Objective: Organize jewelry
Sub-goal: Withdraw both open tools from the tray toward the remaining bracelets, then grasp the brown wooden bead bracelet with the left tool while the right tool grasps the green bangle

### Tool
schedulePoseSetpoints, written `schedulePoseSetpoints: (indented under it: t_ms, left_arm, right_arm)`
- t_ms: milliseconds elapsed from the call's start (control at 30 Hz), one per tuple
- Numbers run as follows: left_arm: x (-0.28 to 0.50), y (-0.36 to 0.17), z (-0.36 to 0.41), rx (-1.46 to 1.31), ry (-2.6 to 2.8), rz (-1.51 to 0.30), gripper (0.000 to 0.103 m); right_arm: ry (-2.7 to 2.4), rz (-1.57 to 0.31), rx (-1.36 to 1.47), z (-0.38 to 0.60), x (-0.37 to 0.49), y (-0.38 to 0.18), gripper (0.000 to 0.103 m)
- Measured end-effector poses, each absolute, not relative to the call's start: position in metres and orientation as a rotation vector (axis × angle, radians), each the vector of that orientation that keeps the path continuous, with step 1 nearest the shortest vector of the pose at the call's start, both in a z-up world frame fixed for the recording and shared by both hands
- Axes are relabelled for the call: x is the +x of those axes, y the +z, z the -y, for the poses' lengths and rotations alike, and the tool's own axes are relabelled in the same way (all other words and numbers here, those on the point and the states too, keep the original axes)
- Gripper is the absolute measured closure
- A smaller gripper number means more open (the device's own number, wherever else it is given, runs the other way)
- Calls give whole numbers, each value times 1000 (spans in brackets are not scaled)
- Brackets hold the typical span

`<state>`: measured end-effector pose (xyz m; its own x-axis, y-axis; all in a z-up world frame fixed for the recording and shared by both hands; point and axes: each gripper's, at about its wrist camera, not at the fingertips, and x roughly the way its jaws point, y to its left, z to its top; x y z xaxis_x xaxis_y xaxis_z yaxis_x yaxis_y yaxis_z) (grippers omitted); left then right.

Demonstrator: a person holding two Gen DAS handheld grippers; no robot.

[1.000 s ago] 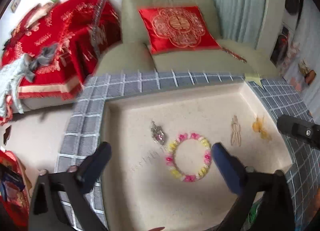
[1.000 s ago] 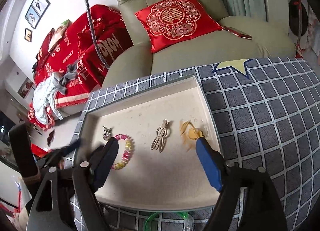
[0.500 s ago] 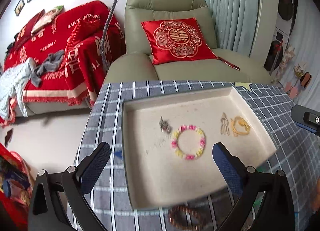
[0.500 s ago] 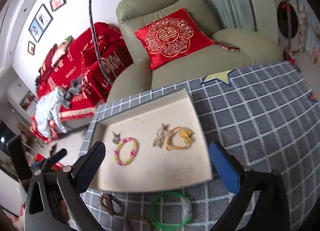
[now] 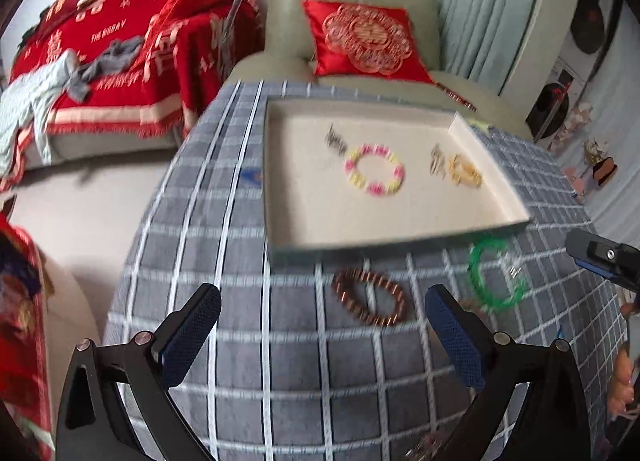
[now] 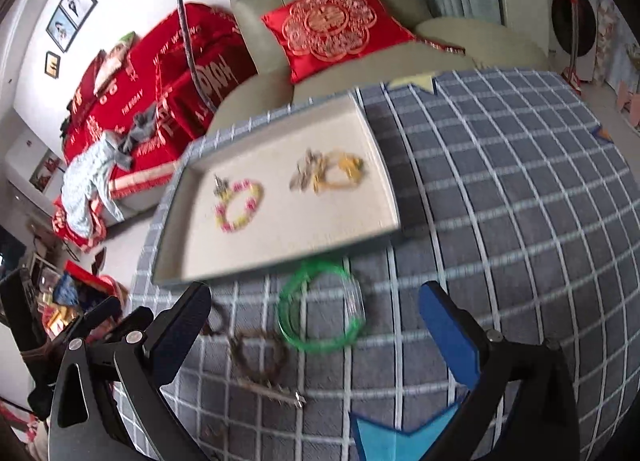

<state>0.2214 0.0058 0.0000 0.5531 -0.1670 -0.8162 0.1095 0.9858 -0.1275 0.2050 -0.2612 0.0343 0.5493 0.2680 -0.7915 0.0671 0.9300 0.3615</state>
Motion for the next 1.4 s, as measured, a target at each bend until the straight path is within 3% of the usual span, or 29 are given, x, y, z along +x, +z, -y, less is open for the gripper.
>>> schedulePoseSetpoints:
  t_ms: [667, 767, 967, 1000, 1100, 1233, 1300, 1367, 1400]
  left_arm:
    - [233, -45, -7, -174, -12, -1065, 0]
    - [235, -46, -4, -154, -17, -1065, 0]
    - [236, -45, 4, -116, -23, -1049, 0]
    - [236, -45, 6, -107, -26, -1043, 8]
    - [235, -46, 12, -65, -25, -1049, 13]
    - [233, -42, 18, -28, -32, -1036, 33]
    - [232, -40, 18, -17, -46, -1027, 63]
    - [232, -39, 18, -24, -74, -1030, 77]
    - [231, -39, 17, -36, -90, -1032, 77]
  right_arm:
    - [-50, -1119, 243, 259, 201, -17, 1]
    - [-73, -1133, 242, 258, 207, -25, 13]
    - [-78, -1123, 144, 244, 216, -25, 24]
    - [-75, -1120, 123, 240, 217, -25, 25]
    - [-85, -1113, 53, 231, 218, -27, 31]
    - [-59, -1106, 18, 222, 218, -25, 49]
    - [-49, -1106, 9, 219, 218, -23, 62]
    - [-39, -1109, 6, 217, 218, -22, 82]
    - [-41, -1110, 0, 216, 217, -21, 85]
